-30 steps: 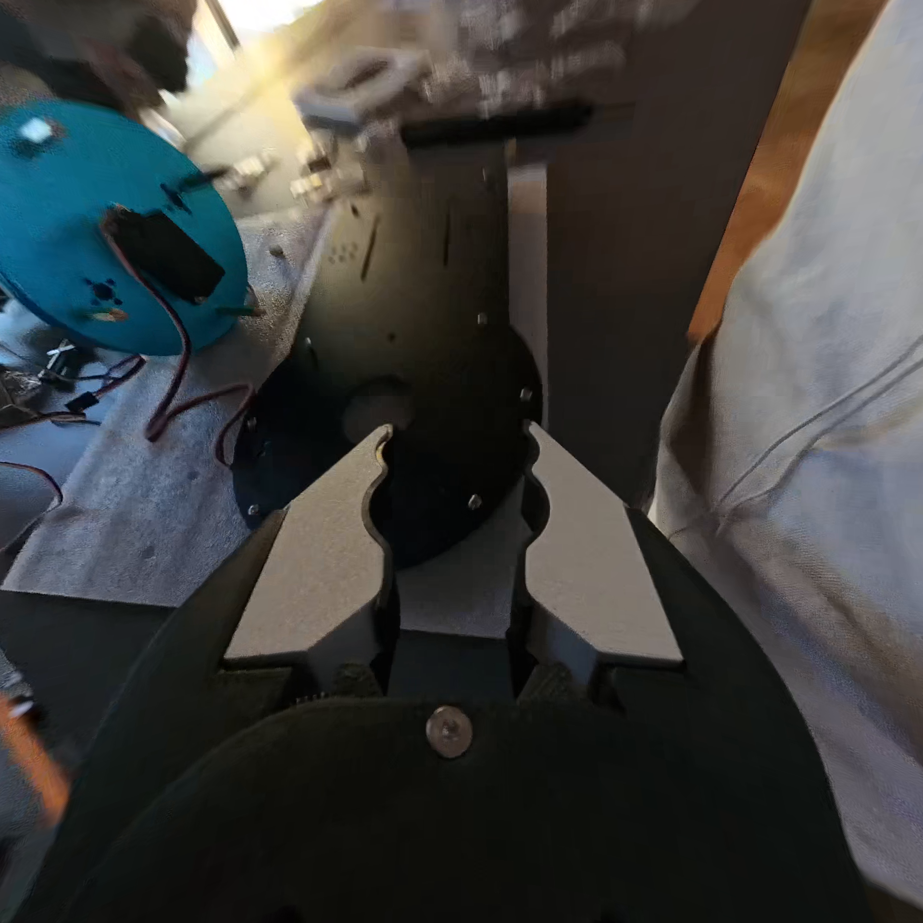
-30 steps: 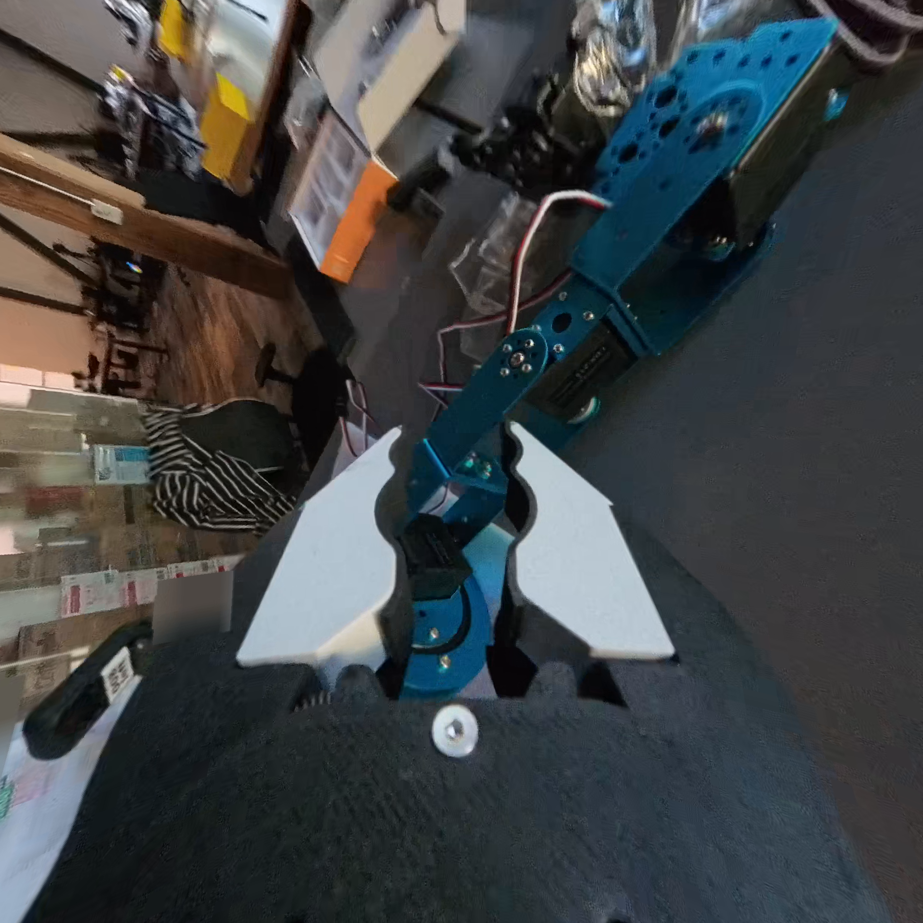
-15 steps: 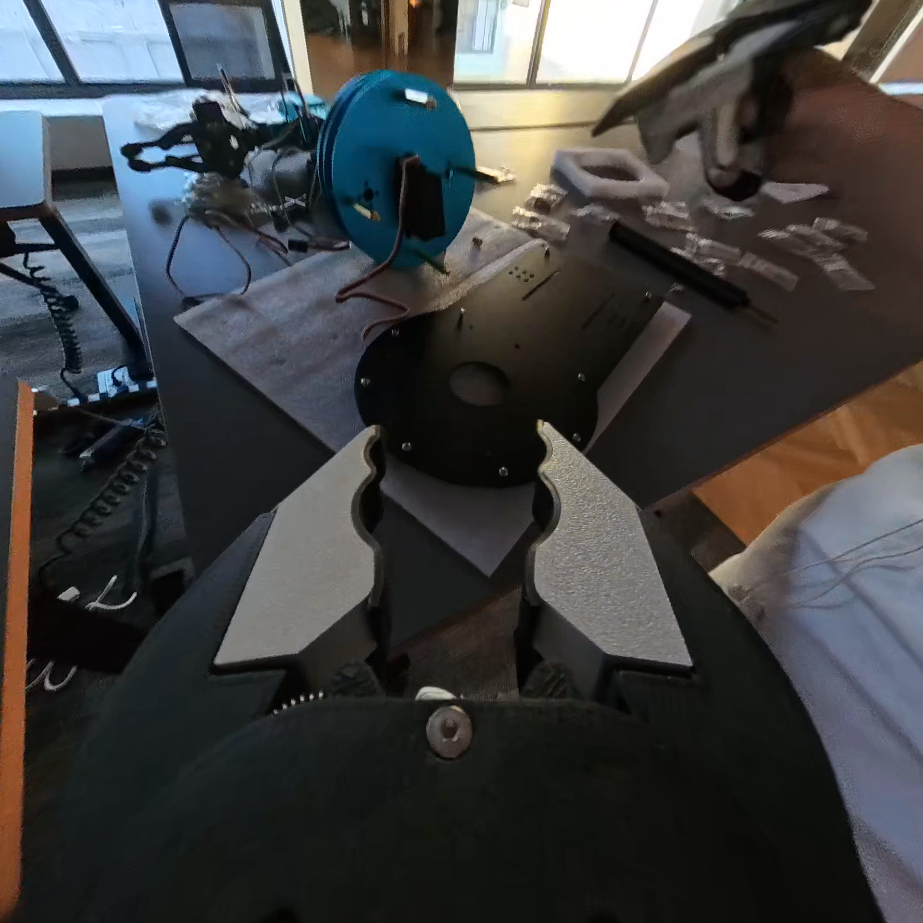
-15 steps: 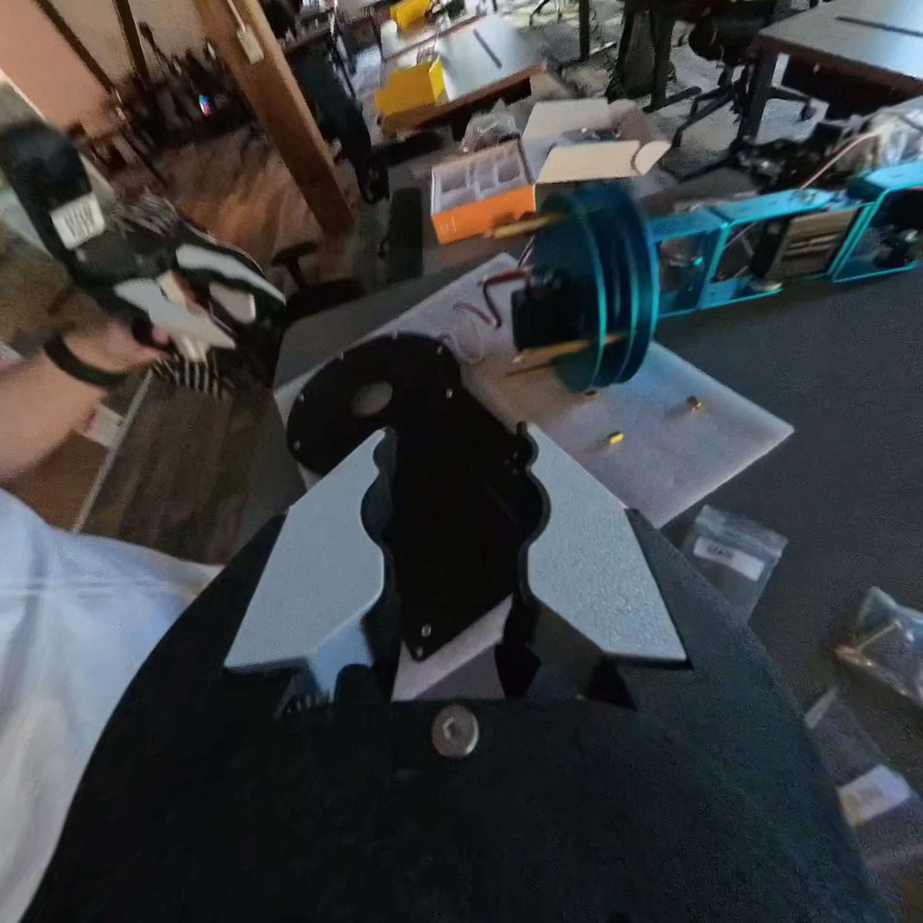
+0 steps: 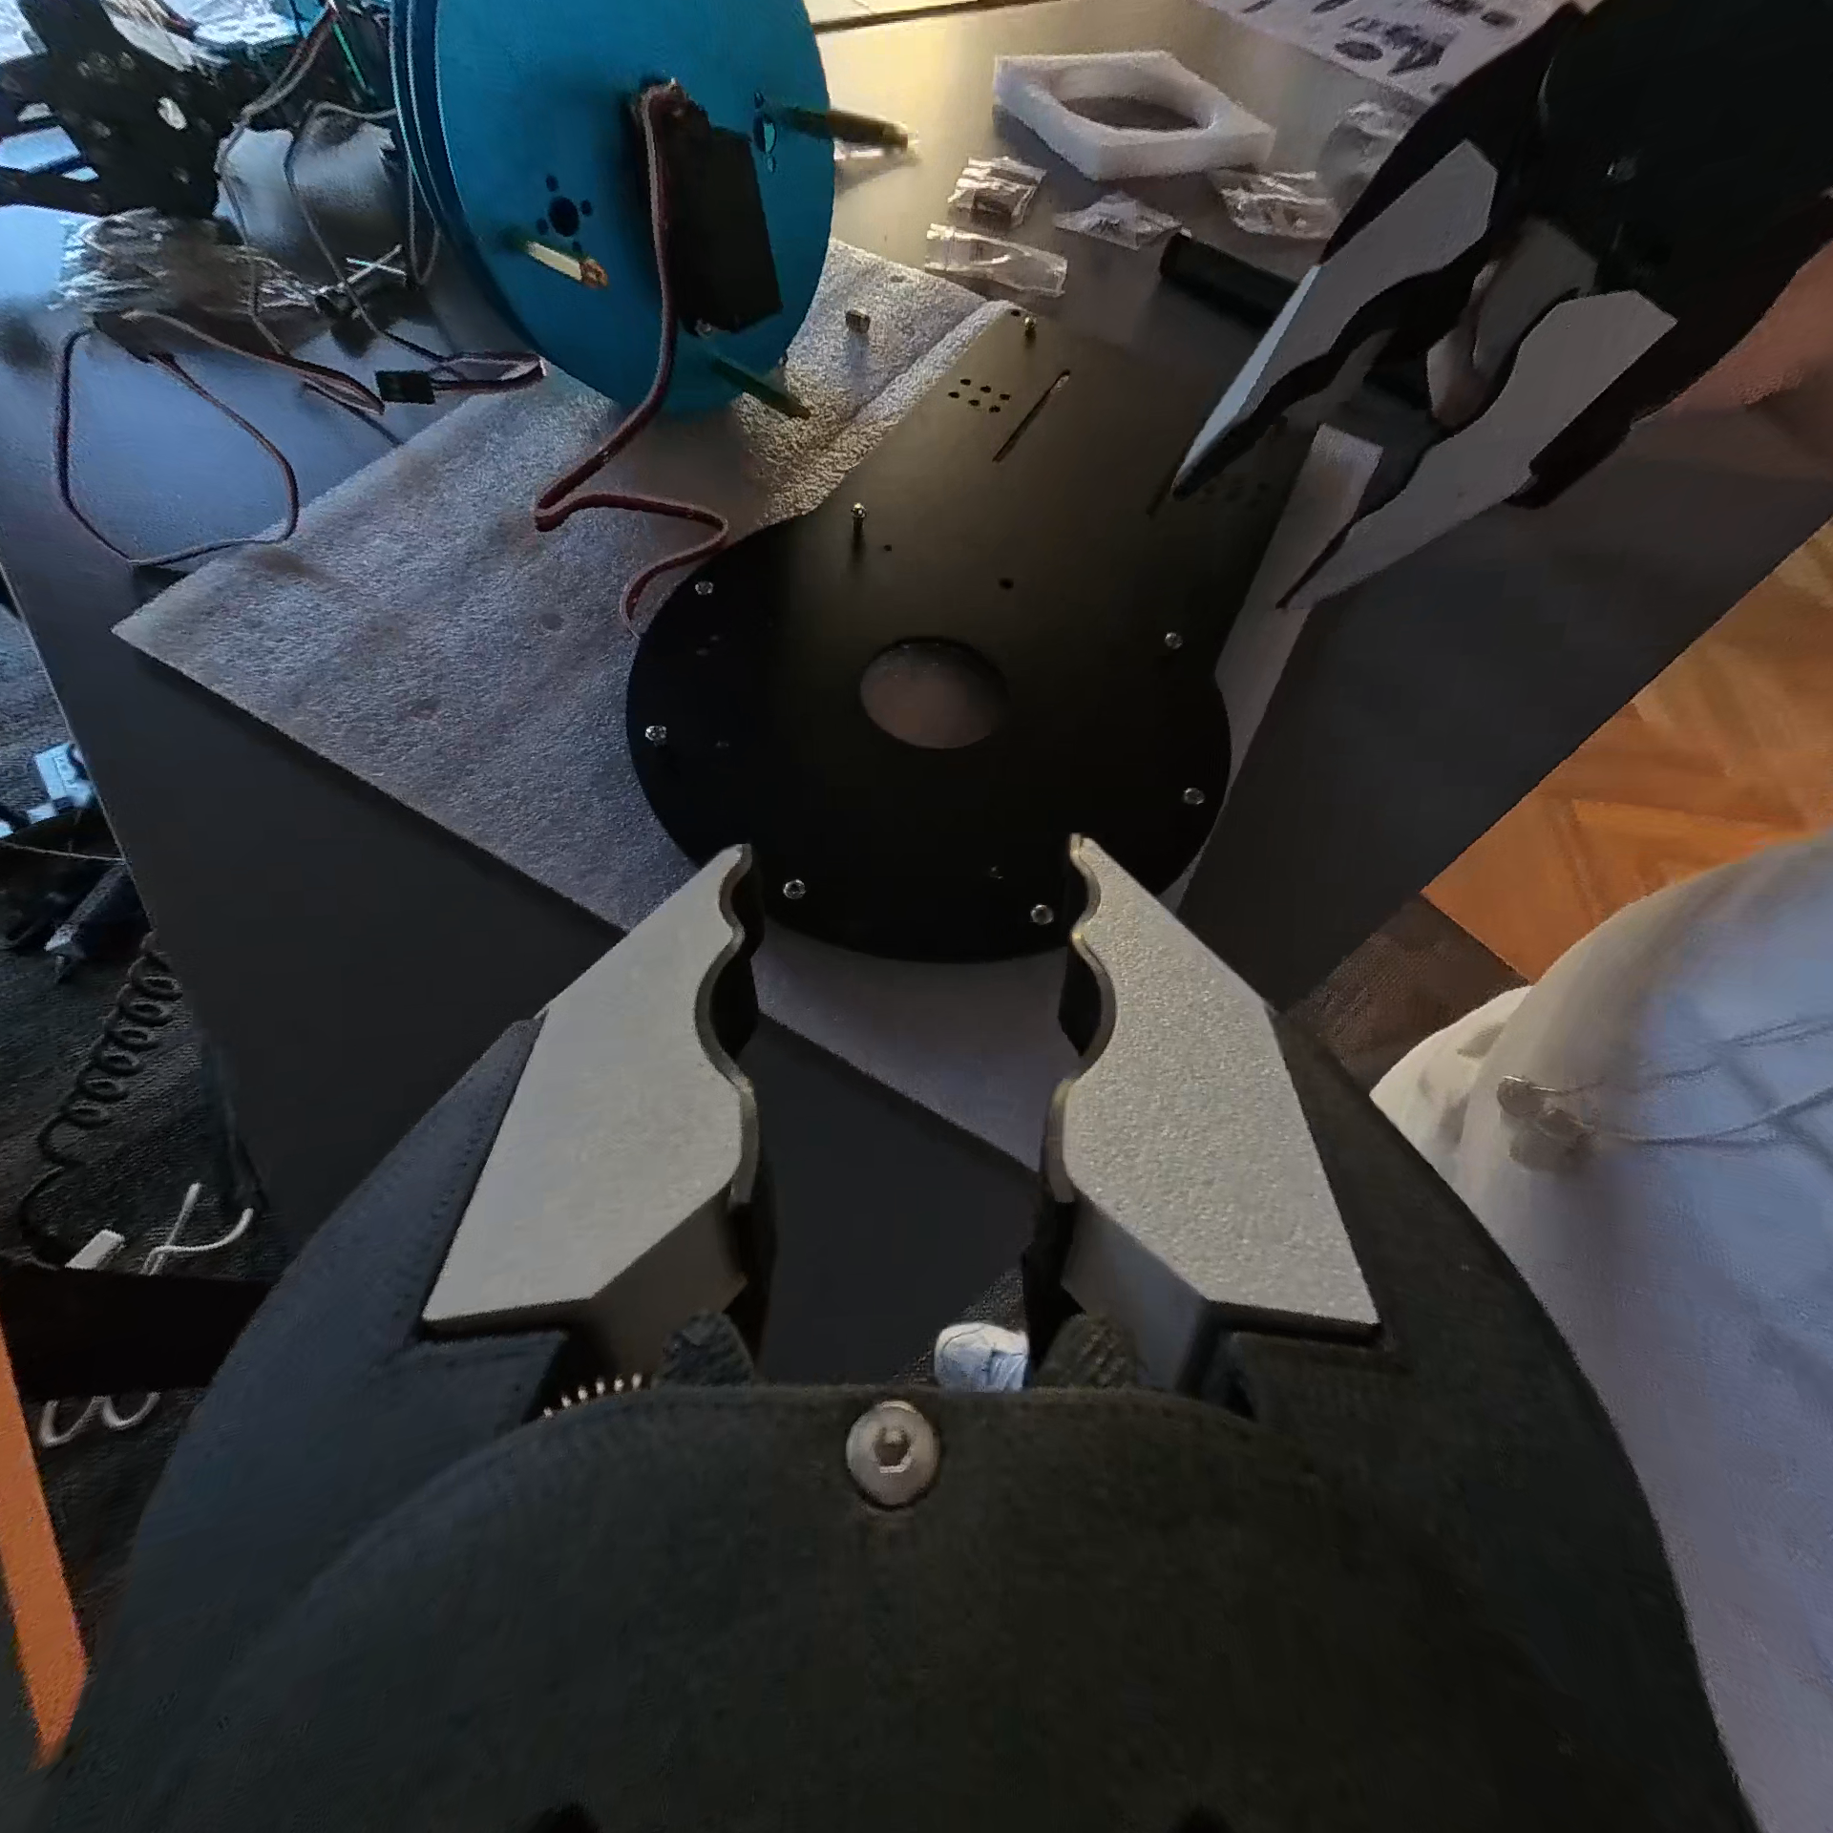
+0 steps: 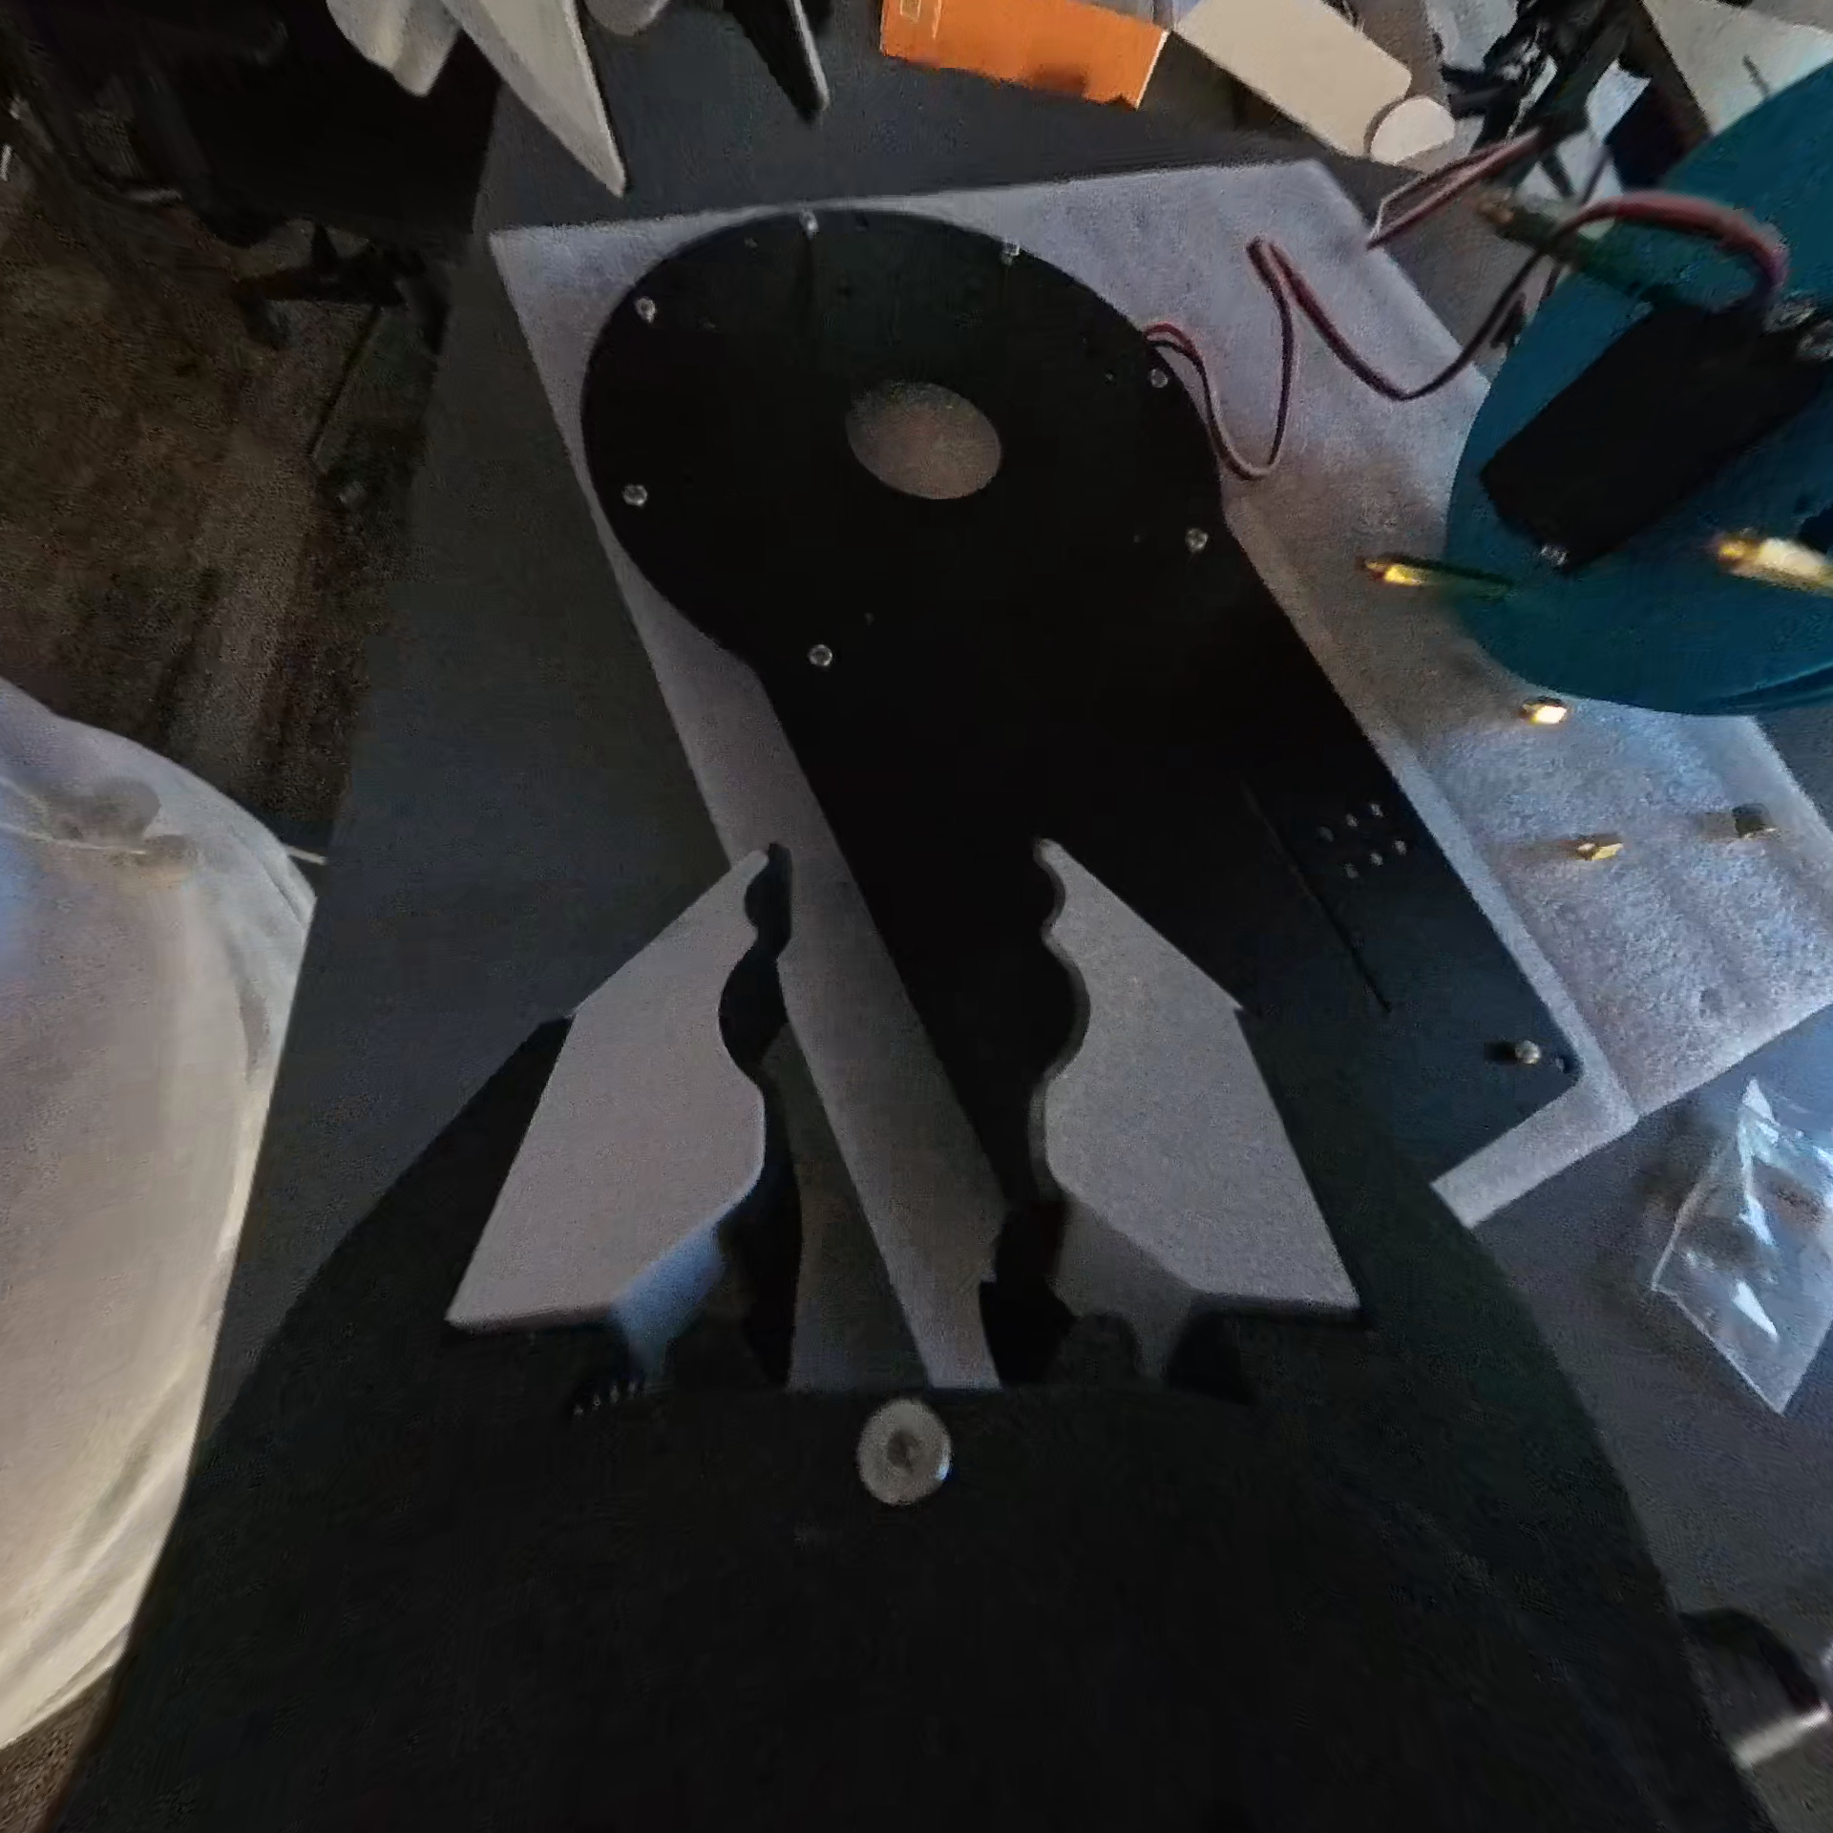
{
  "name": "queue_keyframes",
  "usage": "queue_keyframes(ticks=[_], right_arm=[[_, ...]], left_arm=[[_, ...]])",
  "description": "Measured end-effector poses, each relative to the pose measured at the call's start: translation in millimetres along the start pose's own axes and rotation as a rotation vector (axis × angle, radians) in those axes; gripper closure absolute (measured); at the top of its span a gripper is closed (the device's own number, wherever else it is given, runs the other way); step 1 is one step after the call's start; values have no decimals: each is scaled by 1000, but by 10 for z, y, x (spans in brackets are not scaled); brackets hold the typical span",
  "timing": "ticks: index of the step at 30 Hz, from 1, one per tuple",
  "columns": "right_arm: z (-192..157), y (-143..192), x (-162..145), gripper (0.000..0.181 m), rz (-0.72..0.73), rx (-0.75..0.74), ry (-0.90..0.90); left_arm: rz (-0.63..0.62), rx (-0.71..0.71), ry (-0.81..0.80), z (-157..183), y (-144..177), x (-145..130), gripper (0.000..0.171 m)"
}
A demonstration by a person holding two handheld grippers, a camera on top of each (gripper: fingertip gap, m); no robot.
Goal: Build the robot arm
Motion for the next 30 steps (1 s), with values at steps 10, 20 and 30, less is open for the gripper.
queue_keyframes(ticks=[10,20,30], right_arm=[[679,635,524,131,296,1,-380],[2441,737,705,127,548,149,-791],[2878,408,434,134,553,219,-941]], left_arm=[[155,-66,88,-322,343,359,121],[251,-282,336,-1001,-121,1201,119],[263,-241,431,-1656,-707,1395,123]])
Point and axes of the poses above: each gripper's, where its closed fingertips meet, y back along the fingers, x out of its top, z = x × y across the jaws, the point moved 1 cm from there along y, back along the fingers, and after that the axes turned 9 degrees about x, right-handed, at the moved point
